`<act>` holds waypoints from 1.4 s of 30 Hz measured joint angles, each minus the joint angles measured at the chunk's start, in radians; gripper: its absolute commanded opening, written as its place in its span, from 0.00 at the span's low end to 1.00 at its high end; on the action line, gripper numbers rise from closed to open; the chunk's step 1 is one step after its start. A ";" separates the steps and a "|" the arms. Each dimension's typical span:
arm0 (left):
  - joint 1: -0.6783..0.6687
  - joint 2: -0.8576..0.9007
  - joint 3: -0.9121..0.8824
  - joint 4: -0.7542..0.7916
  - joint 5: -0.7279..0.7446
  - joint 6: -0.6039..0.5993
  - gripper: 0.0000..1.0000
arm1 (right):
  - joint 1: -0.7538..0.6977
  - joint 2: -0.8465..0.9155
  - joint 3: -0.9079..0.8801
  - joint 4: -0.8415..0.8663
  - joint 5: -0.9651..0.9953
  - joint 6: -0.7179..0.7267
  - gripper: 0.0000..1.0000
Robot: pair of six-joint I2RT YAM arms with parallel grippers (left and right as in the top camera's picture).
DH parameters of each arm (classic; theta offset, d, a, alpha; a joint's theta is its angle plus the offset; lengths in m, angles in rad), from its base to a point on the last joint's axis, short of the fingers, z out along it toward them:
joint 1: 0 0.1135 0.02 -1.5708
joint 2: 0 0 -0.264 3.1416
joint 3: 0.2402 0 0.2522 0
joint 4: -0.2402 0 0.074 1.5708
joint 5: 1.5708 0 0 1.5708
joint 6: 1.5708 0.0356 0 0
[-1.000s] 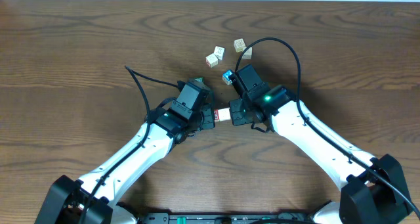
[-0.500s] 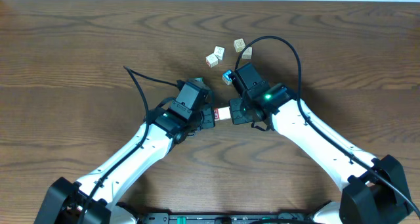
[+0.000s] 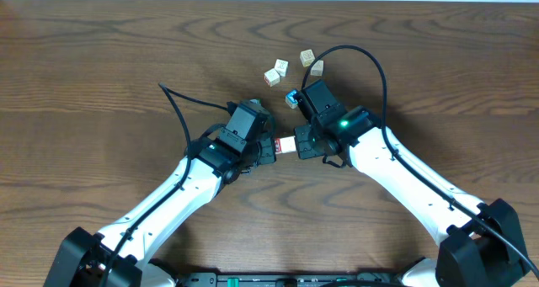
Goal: Lift 3 blocks
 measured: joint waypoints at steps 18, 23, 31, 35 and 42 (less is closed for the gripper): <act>0.006 -0.001 0.034 -0.025 -0.008 0.003 0.07 | 0.000 -0.002 0.031 -0.017 0.014 -0.001 0.01; 0.006 -0.001 0.034 -0.025 -0.008 0.003 0.07 | 0.000 -0.002 0.032 -0.022 0.014 -0.001 0.01; 0.006 -0.001 0.052 -0.042 -0.008 0.007 0.07 | 0.000 -0.003 0.042 -0.025 0.022 -0.001 0.01; 0.006 -0.001 0.052 -0.042 -0.008 0.008 0.07 | 0.000 -0.004 0.042 -0.026 0.023 -0.001 0.01; 0.006 -0.001 0.052 -0.042 -0.008 0.008 0.07 | 0.000 -0.005 0.042 -0.027 0.023 -0.001 0.01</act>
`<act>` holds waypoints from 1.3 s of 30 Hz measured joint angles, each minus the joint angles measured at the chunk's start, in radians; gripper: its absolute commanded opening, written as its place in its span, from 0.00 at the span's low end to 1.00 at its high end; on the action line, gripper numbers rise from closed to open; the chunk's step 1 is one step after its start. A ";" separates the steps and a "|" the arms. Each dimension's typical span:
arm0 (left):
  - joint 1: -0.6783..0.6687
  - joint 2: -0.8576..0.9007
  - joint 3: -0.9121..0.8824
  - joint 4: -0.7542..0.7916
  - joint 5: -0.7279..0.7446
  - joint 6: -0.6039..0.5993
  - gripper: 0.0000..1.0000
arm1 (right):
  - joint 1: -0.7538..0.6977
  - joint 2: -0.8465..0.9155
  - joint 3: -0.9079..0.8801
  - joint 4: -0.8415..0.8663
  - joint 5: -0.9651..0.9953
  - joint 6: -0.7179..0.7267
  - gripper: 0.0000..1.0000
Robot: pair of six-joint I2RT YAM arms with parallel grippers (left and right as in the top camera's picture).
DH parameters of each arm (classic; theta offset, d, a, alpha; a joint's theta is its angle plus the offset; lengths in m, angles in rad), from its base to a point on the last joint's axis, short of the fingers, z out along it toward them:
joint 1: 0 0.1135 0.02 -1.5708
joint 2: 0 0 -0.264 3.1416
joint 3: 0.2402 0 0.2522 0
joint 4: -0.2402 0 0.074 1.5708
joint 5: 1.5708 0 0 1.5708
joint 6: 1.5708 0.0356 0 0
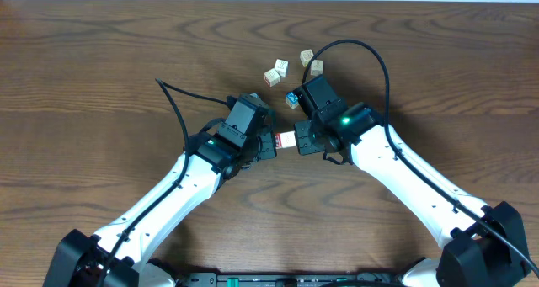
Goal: Lift 3 blocks
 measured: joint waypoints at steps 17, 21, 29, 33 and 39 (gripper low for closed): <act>0.000 0.000 0.006 -0.015 0.000 0.015 0.07 | 0.000 0.000 0.000 -0.001 -0.003 0.000 0.01; 0.000 0.000 0.006 -0.015 0.000 0.015 0.07 | 0.000 0.000 0.000 -0.001 -0.003 0.000 0.01; 0.000 0.000 0.012 -0.024 -0.001 0.016 0.07 | 0.000 0.000 0.000 -0.001 -0.004 0.000 0.01; 0.000 0.000 0.017 -0.038 -0.002 0.018 0.07 | 0.000 0.000 0.000 -0.001 -0.010 0.000 0.01; 0.000 0.000 0.022 -0.045 -0.005 0.018 0.07 | 0.000 -0.001 0.000 -0.001 -0.013 0.000 0.01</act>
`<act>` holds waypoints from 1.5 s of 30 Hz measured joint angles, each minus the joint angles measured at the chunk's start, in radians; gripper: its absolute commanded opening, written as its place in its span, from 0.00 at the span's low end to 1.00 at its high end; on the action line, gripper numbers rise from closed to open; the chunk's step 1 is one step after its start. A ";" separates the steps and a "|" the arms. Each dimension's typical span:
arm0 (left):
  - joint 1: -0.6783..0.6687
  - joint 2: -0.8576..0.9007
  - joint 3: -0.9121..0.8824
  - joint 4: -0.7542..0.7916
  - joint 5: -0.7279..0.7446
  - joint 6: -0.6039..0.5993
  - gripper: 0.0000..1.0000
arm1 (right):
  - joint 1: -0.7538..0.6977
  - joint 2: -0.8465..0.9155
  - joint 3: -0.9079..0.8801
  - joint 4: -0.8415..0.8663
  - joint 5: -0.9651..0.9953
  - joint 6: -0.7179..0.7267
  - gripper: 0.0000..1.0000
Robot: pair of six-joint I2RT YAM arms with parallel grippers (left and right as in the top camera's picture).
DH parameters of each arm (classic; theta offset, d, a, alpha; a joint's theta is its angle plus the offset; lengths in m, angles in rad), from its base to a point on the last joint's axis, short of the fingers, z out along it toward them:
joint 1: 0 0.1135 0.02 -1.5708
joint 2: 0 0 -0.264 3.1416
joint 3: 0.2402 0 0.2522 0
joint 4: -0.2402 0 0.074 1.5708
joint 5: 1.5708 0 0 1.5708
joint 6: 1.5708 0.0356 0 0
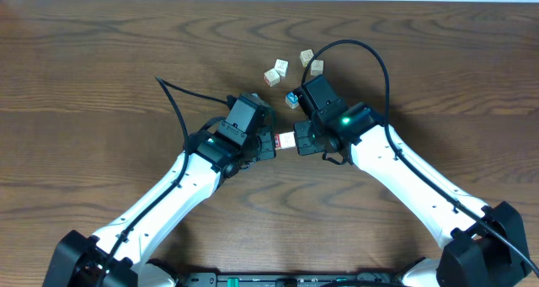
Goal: Lift 3 blocks
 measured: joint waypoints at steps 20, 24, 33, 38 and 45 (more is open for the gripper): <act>0.000 0.000 0.001 -0.002 -0.003 0.007 0.07 | 0.000 -0.002 0.000 0.000 -0.002 0.000 0.01; 0.000 0.000 0.004 -0.007 -0.003 0.011 0.07 | 0.000 -0.003 0.000 0.000 -0.005 0.000 0.01; 0.000 0.000 0.004 -0.007 -0.006 0.026 0.07 | 0.000 -0.003 0.000 0.000 -0.005 0.000 0.01; 0.000 0.000 0.005 -0.007 -0.007 0.027 0.07 | 0.000 -0.003 0.000 0.000 -0.006 0.000 0.01; 0.000 0.000 0.005 -0.007 -0.007 0.027 0.07 | 0.000 -0.003 0.000 0.000 -0.006 0.000 0.01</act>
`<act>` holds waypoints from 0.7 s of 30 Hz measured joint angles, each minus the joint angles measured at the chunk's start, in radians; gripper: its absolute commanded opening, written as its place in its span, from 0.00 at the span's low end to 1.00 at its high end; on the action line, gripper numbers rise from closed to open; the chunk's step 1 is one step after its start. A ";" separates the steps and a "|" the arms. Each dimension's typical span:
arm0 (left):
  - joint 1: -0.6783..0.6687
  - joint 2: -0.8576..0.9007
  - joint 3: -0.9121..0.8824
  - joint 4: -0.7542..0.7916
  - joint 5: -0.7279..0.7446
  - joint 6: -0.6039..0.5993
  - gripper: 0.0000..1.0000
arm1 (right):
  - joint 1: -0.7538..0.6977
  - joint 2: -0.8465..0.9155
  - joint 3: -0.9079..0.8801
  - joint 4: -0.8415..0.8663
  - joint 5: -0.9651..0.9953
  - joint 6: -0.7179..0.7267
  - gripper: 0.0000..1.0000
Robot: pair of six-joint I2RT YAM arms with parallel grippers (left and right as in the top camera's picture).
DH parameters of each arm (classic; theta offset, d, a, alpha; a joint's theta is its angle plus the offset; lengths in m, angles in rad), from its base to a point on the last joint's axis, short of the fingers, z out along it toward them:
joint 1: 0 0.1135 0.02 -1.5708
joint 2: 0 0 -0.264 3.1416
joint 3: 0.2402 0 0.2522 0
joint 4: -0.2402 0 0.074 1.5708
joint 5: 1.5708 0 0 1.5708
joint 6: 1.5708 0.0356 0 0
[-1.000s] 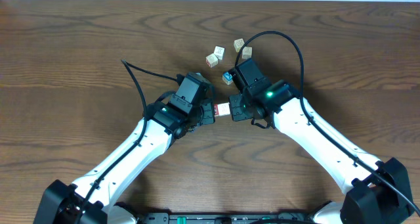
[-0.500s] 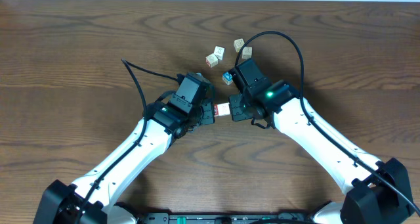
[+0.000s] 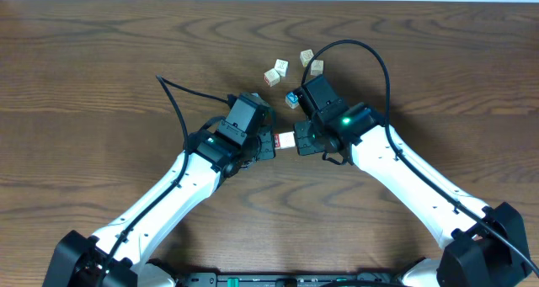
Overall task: Lift 3 blocks
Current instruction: 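Hold the A-3-S row raised between both grippers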
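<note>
A pale block with a red mark (image 3: 285, 139) sits between the tips of my two grippers near the table's middle. My left gripper (image 3: 271, 144) meets it from the left and my right gripper (image 3: 300, 140) from the right. Both sets of fingers are hidden under the wrist housings, so their state is unclear, as is whether more blocks sit in that gap. A blue-faced block (image 3: 292, 98) lies just beyond the right wrist. Further back lie several loose pale blocks, among them one at the left (image 3: 272, 78) and one at the right (image 3: 317, 67).
The wood table (image 3: 101, 77) stretches wide to the left and right of the arms. A black cable (image 3: 177, 110) loops off the left arm, and another cable (image 3: 370, 60) arcs over the right arm near the loose blocks.
At the oldest moment both grippers met around the pale block slightly nearer the table's front. By 2.8 s ago the two grippers and the block stood a little further back in the view. They have kept that pose from then until now, and the loose blocks have not moved.
</note>
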 measured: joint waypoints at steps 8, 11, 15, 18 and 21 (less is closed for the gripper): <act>0.000 0.000 0.000 0.000 -0.003 0.021 0.07 | 0.000 0.000 0.000 0.000 -0.001 0.000 0.01; 0.000 0.000 0.000 0.000 -0.003 0.025 0.07 | 0.000 0.000 0.000 0.000 -0.003 0.000 0.01; 0.000 0.000 0.000 0.000 -0.003 0.025 0.07 | 0.000 0.000 0.000 0.000 -0.004 0.000 0.01; 0.000 0.000 0.000 0.000 -0.003 0.026 0.07 | 0.000 0.000 0.000 0.000 -0.004 0.000 0.01; 0.000 0.000 0.000 0.000 -0.003 0.033 0.07 | 0.000 0.000 0.000 -0.001 -0.004 0.000 0.01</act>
